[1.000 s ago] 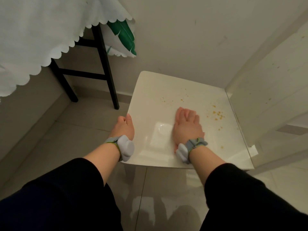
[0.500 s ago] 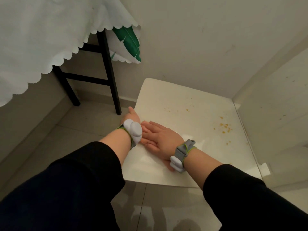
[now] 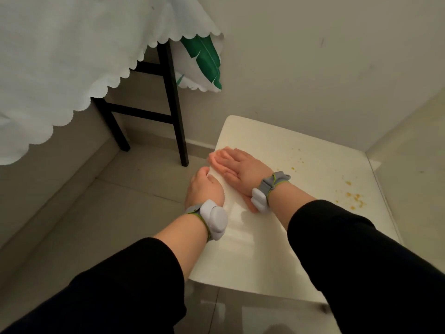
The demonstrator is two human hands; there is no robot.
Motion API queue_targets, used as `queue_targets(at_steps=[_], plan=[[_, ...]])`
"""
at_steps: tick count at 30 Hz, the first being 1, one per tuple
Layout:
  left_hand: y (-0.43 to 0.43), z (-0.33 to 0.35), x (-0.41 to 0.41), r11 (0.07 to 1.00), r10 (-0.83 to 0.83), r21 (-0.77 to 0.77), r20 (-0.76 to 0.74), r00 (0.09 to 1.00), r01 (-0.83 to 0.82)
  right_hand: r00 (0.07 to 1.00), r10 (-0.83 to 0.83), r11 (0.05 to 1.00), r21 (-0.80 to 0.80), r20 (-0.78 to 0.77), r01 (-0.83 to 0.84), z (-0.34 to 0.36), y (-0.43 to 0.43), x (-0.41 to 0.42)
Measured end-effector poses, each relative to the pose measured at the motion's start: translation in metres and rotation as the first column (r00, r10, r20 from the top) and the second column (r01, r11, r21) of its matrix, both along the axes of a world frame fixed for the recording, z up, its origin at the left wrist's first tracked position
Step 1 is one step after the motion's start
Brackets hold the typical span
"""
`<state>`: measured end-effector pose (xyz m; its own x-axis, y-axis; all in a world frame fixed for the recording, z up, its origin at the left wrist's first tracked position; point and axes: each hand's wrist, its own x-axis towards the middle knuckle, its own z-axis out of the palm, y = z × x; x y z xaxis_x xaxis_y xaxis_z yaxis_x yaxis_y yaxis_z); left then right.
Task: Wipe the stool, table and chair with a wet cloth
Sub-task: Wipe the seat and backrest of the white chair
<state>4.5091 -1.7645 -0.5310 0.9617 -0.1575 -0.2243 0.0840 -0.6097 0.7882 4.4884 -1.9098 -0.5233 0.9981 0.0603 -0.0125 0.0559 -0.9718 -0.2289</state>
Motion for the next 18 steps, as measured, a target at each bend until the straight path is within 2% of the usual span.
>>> queue_targets(at_steps=[6, 9, 11, 14, 18], plan=[[-0.006, 0.000, 0.001, 0.992, -0.017, 0.121, -0.015, 1.000, 0.019, 0.997, -0.039, 0.999, 0.006, 0.059, 0.039, -0.002, -0.021, 0.024], [-0.010, 0.000, -0.008, 0.971, -0.050, 0.236, 0.055, 0.997, 0.035, 0.996, -0.066, 0.995, -0.065, 0.068, 0.071, -0.008, -0.029, 0.038], [-0.012, -0.001, -0.009, 0.965, -0.045, 0.259, 0.064, 0.997, 0.027, 0.987, -0.157, 0.986, -0.054, 0.041, 0.160, -0.008, -0.030, 0.042], [-0.013, -0.001, -0.008, 0.960, -0.052, 0.277, 0.053, 0.997, 0.035, 0.982, -0.182, 0.977, -0.107, 0.042, 0.185, -0.012, -0.031, 0.037], [-0.012, 0.000, -0.009, 0.953, -0.077, 0.296, 0.043, 0.996, 0.061, 0.909, -0.417, 0.907, -0.070, -0.019, 0.414, -0.012, -0.059, 0.007]])
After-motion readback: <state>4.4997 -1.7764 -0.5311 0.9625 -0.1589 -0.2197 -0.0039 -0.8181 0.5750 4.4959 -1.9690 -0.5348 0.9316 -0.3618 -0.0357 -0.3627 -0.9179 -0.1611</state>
